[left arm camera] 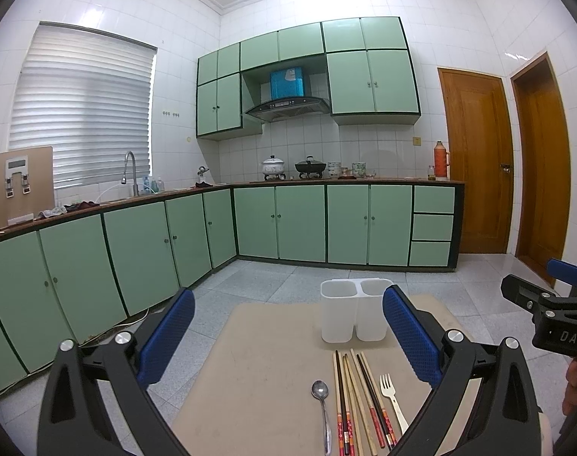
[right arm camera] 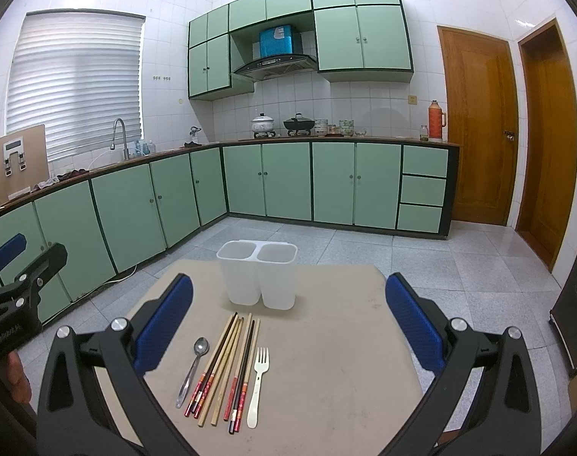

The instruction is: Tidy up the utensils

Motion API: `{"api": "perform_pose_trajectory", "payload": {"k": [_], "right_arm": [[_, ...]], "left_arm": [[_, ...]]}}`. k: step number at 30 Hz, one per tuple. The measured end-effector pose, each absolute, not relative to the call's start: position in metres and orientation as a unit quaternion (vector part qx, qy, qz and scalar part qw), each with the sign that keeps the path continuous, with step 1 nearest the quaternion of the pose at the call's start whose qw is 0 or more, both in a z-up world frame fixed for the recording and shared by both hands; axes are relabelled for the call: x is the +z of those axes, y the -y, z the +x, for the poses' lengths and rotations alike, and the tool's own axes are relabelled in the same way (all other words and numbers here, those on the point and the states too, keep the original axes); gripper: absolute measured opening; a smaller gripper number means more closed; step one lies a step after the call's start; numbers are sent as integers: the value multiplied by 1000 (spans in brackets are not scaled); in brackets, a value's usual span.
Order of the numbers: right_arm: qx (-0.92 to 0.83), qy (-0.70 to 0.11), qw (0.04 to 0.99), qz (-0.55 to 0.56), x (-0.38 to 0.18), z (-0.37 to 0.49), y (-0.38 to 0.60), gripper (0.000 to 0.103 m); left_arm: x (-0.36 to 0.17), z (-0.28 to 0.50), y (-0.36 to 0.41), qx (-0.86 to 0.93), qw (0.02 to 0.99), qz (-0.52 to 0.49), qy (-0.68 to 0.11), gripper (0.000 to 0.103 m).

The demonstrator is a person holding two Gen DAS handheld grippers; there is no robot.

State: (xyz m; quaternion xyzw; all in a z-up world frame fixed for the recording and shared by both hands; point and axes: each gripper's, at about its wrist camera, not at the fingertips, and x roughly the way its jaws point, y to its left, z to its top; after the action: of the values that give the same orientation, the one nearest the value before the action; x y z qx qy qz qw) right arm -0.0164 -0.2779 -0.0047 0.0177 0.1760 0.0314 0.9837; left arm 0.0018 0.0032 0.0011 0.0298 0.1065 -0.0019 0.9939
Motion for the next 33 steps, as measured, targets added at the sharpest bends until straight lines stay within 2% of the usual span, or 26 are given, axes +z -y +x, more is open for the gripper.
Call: {"api": "perform_pose_trajectory", "payload": {"k": [33], "right_arm": [[31, -175, 984, 18, -4, -17, 278, 98]], "left_arm": [[-1, 0, -4, -2, 994, 29, -106, 97]]}}
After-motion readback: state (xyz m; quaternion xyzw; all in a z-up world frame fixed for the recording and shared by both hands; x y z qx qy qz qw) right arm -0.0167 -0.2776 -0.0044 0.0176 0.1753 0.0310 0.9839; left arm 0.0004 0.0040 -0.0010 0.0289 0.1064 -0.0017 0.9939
